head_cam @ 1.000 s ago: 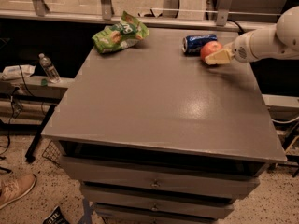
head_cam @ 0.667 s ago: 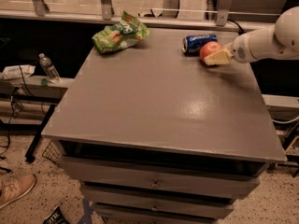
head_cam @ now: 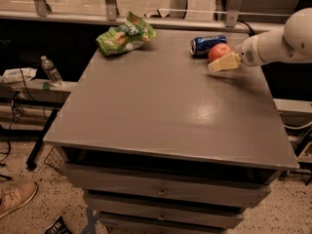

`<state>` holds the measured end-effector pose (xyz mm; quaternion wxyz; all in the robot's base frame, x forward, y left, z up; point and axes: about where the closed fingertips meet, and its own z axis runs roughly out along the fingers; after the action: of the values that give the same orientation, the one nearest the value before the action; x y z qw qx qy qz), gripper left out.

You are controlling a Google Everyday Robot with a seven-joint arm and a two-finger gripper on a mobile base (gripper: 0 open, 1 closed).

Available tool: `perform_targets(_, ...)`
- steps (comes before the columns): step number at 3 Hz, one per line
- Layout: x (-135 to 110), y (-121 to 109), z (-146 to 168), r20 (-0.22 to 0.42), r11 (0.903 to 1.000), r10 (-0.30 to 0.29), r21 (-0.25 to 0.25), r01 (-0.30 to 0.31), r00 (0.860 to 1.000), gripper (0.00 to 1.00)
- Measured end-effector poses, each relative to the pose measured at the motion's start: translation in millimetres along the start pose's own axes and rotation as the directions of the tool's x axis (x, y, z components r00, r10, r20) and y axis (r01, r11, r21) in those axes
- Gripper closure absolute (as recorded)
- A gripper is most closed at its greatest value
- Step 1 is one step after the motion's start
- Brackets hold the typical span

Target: Move apple near pepsi can

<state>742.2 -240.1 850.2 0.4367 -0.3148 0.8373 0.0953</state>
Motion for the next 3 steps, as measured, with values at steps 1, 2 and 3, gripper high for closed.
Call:
perform_targets(1, 0.0, 0.1, 0.1, 0.0, 1.0, 0.0, 0.0, 0.0, 1.0, 0.0)
perform_targets(2, 2.5, -5.2, -19.1, 0.011, 0.9993, -0.001, 0.036, 0.001, 1.0, 0.0)
perform_targets(3, 10.0, -13.6, -53.2, 0.024, 0.9948, 0.009, 0.101, -0.011, 1.0, 0.0)
